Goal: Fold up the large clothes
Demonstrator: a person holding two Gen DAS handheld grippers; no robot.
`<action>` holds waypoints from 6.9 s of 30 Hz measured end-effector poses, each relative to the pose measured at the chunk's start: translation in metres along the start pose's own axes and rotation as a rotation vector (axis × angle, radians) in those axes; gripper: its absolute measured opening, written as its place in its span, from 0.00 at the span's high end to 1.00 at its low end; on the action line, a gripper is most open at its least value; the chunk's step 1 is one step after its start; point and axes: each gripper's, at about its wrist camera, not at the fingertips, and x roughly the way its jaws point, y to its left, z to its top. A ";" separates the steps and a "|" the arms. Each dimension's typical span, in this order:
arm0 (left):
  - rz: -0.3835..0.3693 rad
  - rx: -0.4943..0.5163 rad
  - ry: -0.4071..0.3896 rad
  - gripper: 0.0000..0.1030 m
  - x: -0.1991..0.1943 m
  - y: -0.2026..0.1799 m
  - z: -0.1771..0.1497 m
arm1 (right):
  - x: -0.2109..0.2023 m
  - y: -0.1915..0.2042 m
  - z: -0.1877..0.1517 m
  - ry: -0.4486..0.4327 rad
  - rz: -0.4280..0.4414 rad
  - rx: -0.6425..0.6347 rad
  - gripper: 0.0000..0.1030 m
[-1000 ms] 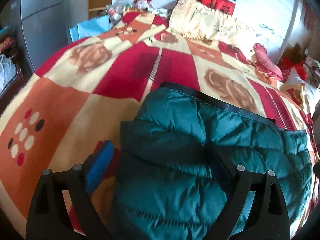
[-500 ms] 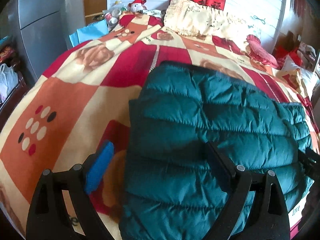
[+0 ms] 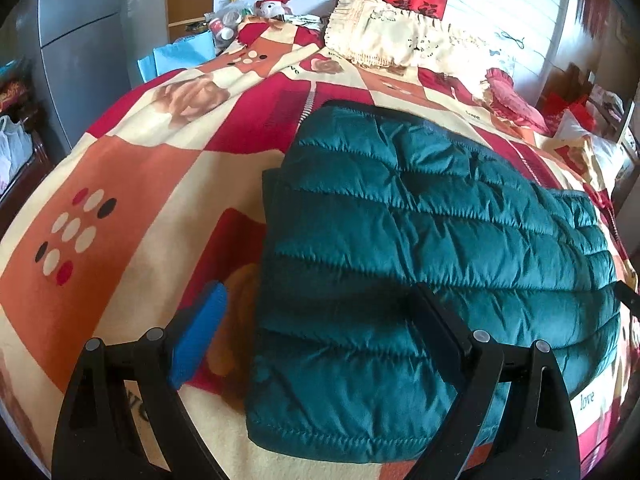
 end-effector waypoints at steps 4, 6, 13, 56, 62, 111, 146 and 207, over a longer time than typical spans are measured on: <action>0.002 0.005 0.000 0.10 0.007 0.000 -0.004 | 0.025 -0.013 -0.007 0.070 -0.039 0.022 0.11; 0.000 -0.002 0.002 0.10 0.009 0.000 -0.005 | 0.036 -0.018 -0.010 0.089 -0.025 0.039 0.10; -0.062 -0.040 0.039 0.10 0.000 0.009 -0.010 | 0.022 -0.029 -0.011 0.081 0.038 0.066 0.09; -0.337 -0.156 0.079 0.59 -0.055 0.035 -0.052 | -0.038 -0.044 -0.053 0.030 0.334 0.144 0.65; -0.363 -0.088 0.163 0.59 -0.092 0.048 -0.091 | -0.092 -0.052 -0.091 0.069 0.419 0.176 0.65; -0.024 0.077 -0.049 0.27 -0.103 -0.037 -0.108 | -0.064 0.106 -0.108 0.064 0.134 -0.059 0.22; 0.021 0.137 -0.205 0.26 -0.169 -0.055 -0.130 | -0.158 0.096 -0.142 -0.092 0.069 -0.030 0.09; 0.000 0.152 -0.206 0.26 -0.167 -0.066 -0.138 | -0.145 0.099 -0.152 -0.056 0.062 -0.037 0.09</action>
